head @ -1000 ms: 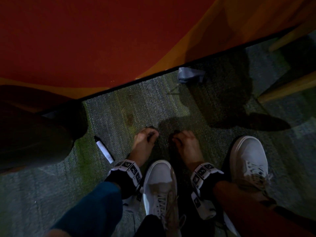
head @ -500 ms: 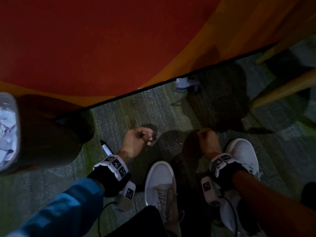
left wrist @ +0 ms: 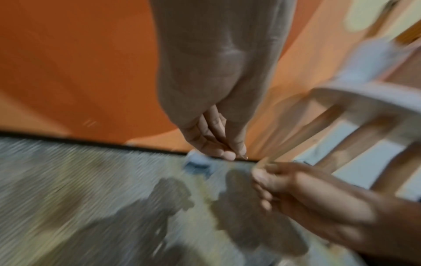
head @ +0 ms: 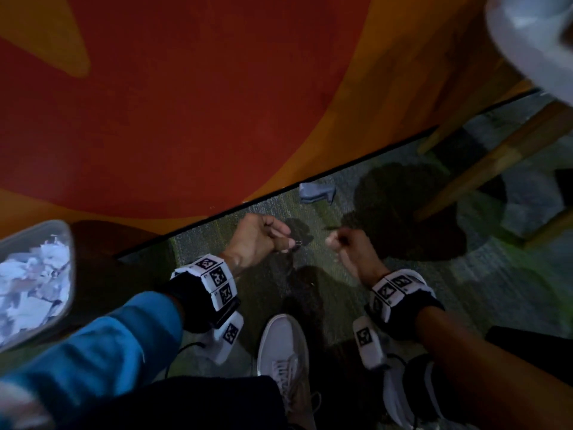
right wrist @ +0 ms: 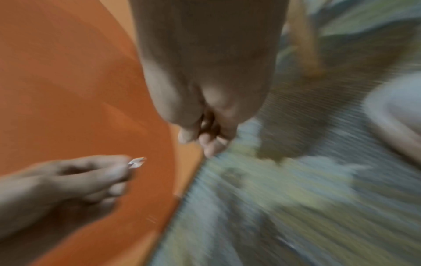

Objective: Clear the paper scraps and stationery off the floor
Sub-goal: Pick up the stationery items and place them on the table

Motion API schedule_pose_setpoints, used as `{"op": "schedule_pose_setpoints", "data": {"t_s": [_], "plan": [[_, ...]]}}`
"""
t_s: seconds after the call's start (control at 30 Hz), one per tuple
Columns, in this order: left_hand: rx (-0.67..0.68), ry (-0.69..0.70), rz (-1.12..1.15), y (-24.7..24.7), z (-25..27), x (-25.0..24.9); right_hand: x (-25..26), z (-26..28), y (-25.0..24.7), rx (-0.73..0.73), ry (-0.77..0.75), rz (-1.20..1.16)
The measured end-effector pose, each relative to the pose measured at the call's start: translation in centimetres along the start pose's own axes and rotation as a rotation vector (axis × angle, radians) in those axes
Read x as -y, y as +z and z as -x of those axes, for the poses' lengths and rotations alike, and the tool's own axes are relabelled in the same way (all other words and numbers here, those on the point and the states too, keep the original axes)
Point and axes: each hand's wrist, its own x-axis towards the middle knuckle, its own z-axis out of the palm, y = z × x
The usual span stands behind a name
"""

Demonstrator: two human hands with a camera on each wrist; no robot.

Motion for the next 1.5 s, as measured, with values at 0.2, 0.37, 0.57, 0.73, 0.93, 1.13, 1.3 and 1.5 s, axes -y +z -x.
{"op": "schedule_pose_setpoints", "data": {"t_s": [0.2,0.37,0.57,0.73,0.93,1.13,1.3,1.5], "plan": [[-0.078,0.132,0.003,-0.4,1.4,-10.0,11.7,2.1,-3.2,0.097,-0.182,-0.035],[-0.152,0.313,-0.044,0.1,3.1,-20.1,20.1,6.5,-11.6,0.136,-0.287,0.248],[-0.158,0.6,-0.072,6.3,5.9,-33.5,26.9,14.1,-23.8,-0.162,-0.459,0.407],[-0.192,0.791,-0.06,14.1,6.0,-40.8,27.3,18.5,-32.3,-0.616,-0.503,0.201],[-0.145,0.882,-0.336,19.7,5.0,-43.1,24.7,17.1,-35.9,-0.856,-0.361,0.273],[-0.112,0.869,-0.5,14.6,6.8,-40.9,26.5,16.6,-33.4,-0.72,-0.494,0.235],[0.004,0.674,-0.607,3.1,10.2,-34.4,28.7,14.9,-22.4,-0.343,-0.638,0.304],[-0.013,0.208,-0.576,-10.8,11.0,-16.6,24.7,11.5,-3.5,0.228,-0.577,0.717]]}}
